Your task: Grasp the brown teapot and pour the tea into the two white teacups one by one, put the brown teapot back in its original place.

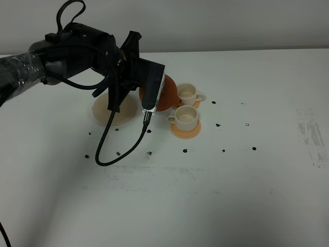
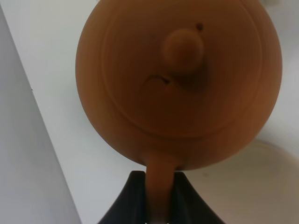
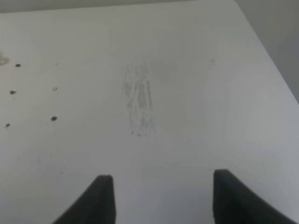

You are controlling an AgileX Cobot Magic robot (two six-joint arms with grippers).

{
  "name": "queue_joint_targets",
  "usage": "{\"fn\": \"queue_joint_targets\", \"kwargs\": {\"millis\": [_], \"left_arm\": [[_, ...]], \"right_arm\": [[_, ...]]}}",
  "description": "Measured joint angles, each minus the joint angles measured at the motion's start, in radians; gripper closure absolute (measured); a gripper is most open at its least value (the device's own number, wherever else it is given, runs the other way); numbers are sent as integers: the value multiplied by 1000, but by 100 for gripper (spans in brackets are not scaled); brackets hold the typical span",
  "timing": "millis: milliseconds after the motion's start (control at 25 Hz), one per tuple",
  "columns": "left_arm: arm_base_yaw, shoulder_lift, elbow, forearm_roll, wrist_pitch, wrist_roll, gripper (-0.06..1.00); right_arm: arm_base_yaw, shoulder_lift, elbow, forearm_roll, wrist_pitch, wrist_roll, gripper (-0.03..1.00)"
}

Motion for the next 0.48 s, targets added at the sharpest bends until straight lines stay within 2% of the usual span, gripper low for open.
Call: {"fn": "queue_joint_targets", "kwargs": {"millis": [480], "left_arm": [[-18, 0, 0, 4, -28, 77, 84]], "right_arm": [[0, 0, 0, 0, 0, 0, 52]]}}
